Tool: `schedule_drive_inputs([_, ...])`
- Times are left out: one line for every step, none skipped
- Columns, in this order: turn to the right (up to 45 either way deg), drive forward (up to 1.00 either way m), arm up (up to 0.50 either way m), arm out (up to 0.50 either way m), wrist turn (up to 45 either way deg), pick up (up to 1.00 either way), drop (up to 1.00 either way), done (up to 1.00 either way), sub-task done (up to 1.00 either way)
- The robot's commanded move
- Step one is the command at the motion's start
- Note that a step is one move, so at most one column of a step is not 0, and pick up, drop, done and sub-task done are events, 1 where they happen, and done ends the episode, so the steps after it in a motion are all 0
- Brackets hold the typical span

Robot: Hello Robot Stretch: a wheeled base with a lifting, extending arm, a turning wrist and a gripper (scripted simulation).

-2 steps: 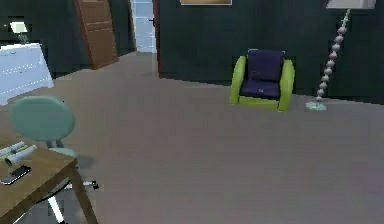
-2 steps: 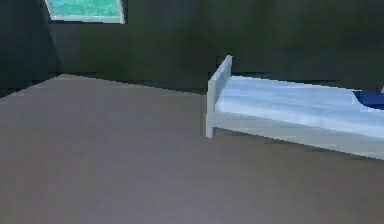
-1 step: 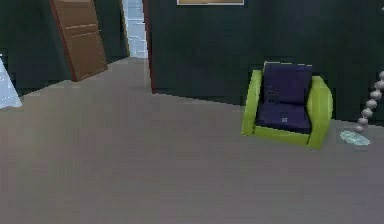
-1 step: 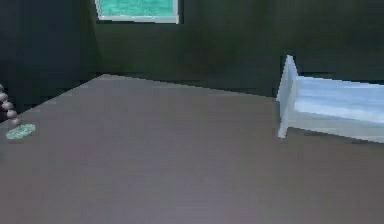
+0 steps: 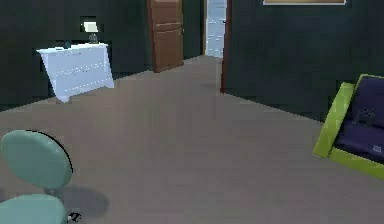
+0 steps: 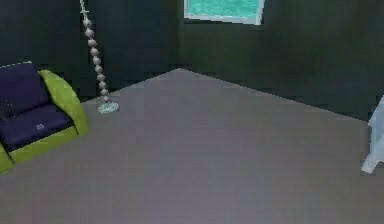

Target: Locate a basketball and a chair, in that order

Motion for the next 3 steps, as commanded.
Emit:
schedule_drive_inputs([0.0, 1.00, 0.00, 0.00, 0.0, 0.00, 0.00, 0.00, 0.00])
schedule_drive_inputs([0.0, 1.00, 0.00, 0.00, 0.0, 0.00, 0.00, 0.00, 0.00])
schedule_drive_inputs([0.0, 1.00, 0.00, 0.00, 0.0, 0.00, 0.00, 0.00, 0.00])
